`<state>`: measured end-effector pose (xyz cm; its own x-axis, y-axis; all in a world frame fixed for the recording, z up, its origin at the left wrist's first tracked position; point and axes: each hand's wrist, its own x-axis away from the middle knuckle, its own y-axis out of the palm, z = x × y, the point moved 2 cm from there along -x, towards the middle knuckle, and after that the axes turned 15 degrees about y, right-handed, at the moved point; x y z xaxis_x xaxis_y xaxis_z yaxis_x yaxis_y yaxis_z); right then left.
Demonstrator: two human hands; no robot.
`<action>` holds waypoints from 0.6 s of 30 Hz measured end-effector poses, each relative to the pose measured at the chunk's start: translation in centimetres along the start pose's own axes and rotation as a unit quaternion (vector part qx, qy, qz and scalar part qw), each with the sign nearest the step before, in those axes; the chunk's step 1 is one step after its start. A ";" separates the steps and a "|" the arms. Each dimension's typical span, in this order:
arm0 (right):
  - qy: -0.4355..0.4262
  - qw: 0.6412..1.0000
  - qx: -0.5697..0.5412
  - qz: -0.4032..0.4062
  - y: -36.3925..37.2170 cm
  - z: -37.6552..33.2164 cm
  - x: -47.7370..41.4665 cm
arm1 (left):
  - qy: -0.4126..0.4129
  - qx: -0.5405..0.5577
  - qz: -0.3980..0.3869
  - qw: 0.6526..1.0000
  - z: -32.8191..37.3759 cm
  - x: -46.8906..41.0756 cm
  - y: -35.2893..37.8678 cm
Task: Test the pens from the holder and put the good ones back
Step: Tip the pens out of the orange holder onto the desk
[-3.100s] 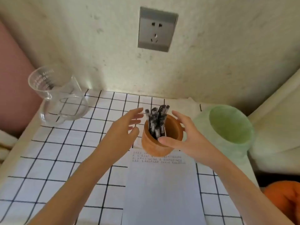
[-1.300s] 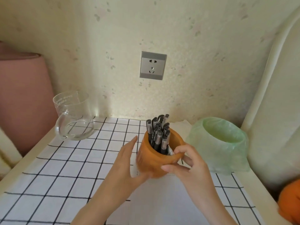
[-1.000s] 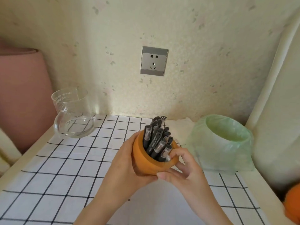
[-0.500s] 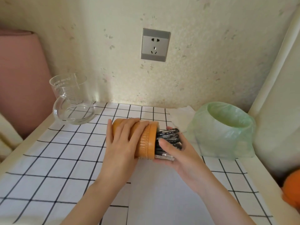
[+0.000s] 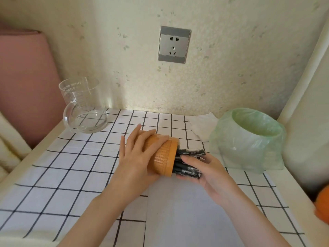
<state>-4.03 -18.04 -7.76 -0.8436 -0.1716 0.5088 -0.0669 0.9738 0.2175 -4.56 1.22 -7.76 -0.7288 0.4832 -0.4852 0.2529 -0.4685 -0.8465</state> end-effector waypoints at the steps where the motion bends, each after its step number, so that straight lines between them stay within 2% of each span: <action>1: 0.001 1.000 0.020 0.002 -0.1 0.0 0.0 | -0.022 0.060 0.015 0.998 -0.1 0.0 -0.4; 4: -0.015 0.997 0.067 0.020 -0.4 -0.2 0.1 | -0.158 0.242 0.069 0.955 0.5 -0.1 -1.9; 6: -0.028 0.996 0.085 0.006 -0.4 -0.1 0.2 | -0.276 0.323 0.096 0.900 0.5 -0.1 -2.6; 8: -0.039 0.992 0.117 -0.025 -0.2 0.2 0.4 | -0.355 0.386 0.078 0.848 0.0 0.3 -2.8; 11: -0.062 0.982 0.171 -0.052 -0.1 0.5 0.6 | -0.372 0.466 0.005 0.803 -1.0 0.7 -3.2; 13: -0.072 0.979 0.180 -0.055 -0.2 0.5 0.6 | -0.376 0.499 -0.017 0.781 -1.1 1.0 -3.3; 15: -0.084 0.978 0.184 -0.055 -0.4 0.7 0.5 | -0.382 0.527 -0.007 0.759 -1.0 1.0 -3.3; 18: -0.104 0.972 0.201 -0.059 -0.3 1.1 0.6 | -0.387 0.559 0.049 0.732 -1.0 0.9 -3.2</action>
<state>-5.07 -18.27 -8.41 -0.9045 -0.2915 0.3113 -0.3362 0.9365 -0.0999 -5.35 3.93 -5.67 -0.9935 0.0454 0.1046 -0.0346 -0.9942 0.1022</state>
